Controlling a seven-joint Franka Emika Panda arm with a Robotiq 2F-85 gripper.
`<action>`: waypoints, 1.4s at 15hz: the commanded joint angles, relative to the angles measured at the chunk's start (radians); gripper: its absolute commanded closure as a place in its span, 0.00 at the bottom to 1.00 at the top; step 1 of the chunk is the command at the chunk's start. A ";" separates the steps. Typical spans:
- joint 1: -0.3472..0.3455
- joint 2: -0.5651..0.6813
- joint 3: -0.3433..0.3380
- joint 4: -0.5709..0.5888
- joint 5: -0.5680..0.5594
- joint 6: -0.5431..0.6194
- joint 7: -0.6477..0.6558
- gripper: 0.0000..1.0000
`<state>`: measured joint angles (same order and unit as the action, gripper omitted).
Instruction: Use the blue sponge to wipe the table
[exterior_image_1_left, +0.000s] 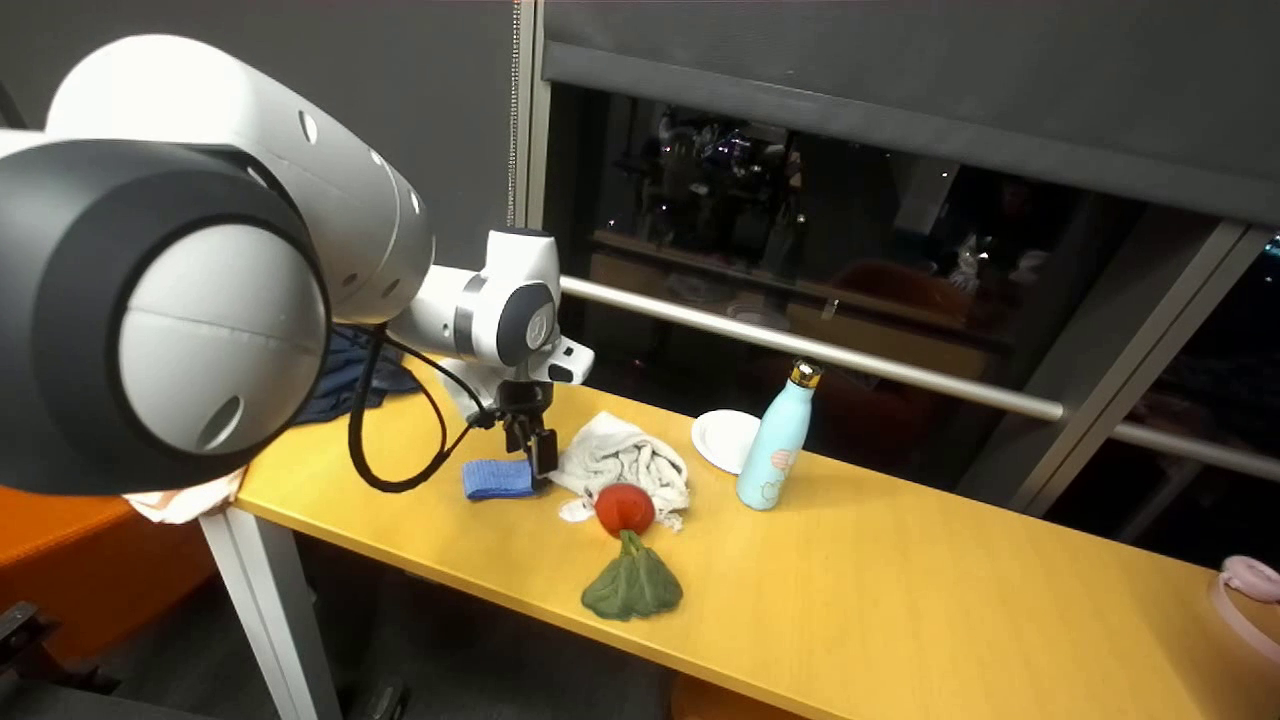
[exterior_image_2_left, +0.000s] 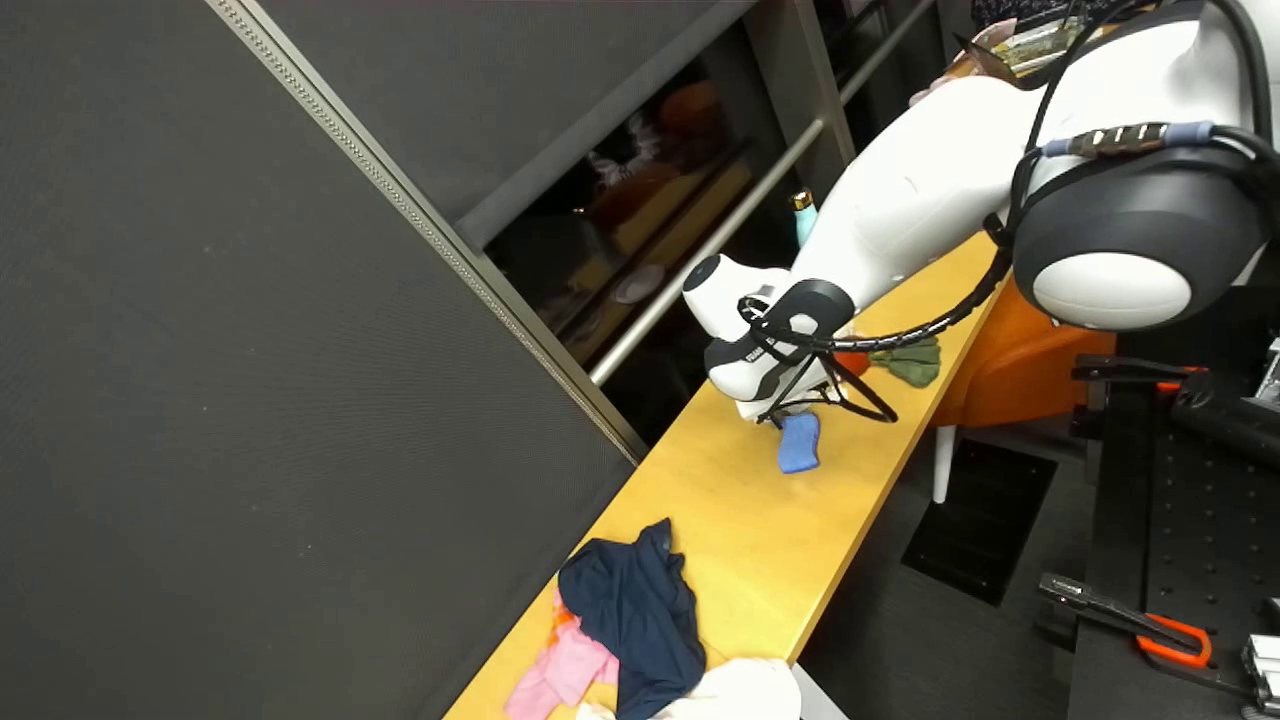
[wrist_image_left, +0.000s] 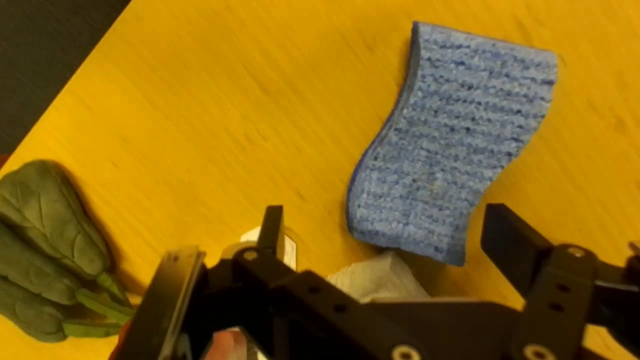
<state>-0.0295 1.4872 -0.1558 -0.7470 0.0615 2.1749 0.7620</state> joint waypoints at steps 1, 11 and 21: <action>0.036 0.000 -0.014 -0.020 -0.025 0.033 0.110 0.00; 0.056 0.001 -0.016 -0.096 -0.035 0.146 0.152 0.00; 0.053 0.001 -0.020 -0.121 -0.033 0.247 0.146 0.00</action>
<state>0.0154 1.4878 -0.1624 -0.8588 0.0439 2.3983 0.8877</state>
